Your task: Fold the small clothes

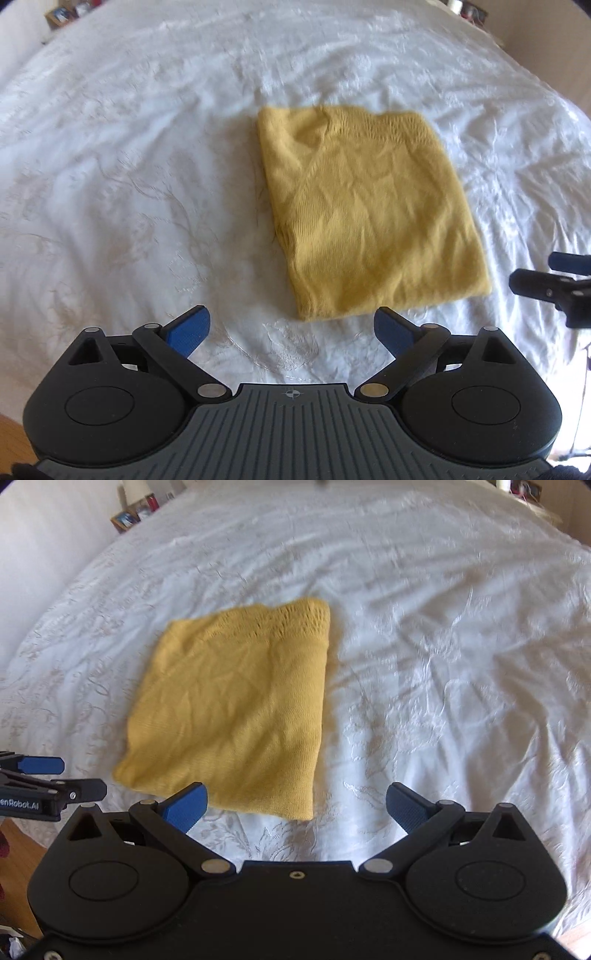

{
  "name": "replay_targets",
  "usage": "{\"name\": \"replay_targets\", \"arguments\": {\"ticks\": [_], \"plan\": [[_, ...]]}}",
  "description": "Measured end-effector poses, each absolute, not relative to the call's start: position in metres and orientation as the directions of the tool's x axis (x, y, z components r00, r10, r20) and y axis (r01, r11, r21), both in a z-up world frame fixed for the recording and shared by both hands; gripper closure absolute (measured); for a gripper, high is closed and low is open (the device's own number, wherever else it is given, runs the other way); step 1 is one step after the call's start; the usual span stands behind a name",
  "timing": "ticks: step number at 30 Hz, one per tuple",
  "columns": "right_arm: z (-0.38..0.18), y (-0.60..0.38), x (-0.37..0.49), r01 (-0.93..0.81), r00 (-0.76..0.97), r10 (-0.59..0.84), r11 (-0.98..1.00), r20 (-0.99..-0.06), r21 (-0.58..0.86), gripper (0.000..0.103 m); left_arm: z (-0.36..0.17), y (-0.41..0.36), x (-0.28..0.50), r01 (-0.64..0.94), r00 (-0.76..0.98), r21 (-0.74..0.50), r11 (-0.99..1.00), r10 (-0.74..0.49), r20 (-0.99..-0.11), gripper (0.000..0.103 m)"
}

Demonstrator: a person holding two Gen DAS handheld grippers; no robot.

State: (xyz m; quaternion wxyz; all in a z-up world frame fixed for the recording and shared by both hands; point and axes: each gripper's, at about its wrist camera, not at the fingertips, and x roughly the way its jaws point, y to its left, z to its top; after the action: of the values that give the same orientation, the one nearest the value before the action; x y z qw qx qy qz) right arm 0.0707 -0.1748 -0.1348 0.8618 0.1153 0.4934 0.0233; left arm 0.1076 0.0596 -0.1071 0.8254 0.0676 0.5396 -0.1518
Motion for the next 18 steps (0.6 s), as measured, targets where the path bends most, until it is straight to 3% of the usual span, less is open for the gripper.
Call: {"name": "replay_targets", "arguments": {"ticks": [5, 10, 18], "plan": [[-0.107, -0.177, 0.066, 0.039, 0.569, 0.199, 0.963, -0.798, 0.268, 0.001, -0.064, 0.052, 0.091, 0.270, 0.487, -0.025, 0.962, -0.159, -0.859, 0.007], [-0.077, -0.170, 0.053, 0.015, 0.639, 0.209, 0.959, -0.740, 0.284, 0.001, -0.032, 0.039, 0.077, 0.208, 0.576, 0.075, 0.975, -0.060, -0.815, 0.007], [-0.054, -0.162, 0.038, 0.049, 0.642, 0.143, 0.973, -0.754, 0.226, 0.001, -0.001, 0.033, 0.057, 0.179, 0.620, 0.089, 0.980, -0.043, -0.783, 0.007]]}}
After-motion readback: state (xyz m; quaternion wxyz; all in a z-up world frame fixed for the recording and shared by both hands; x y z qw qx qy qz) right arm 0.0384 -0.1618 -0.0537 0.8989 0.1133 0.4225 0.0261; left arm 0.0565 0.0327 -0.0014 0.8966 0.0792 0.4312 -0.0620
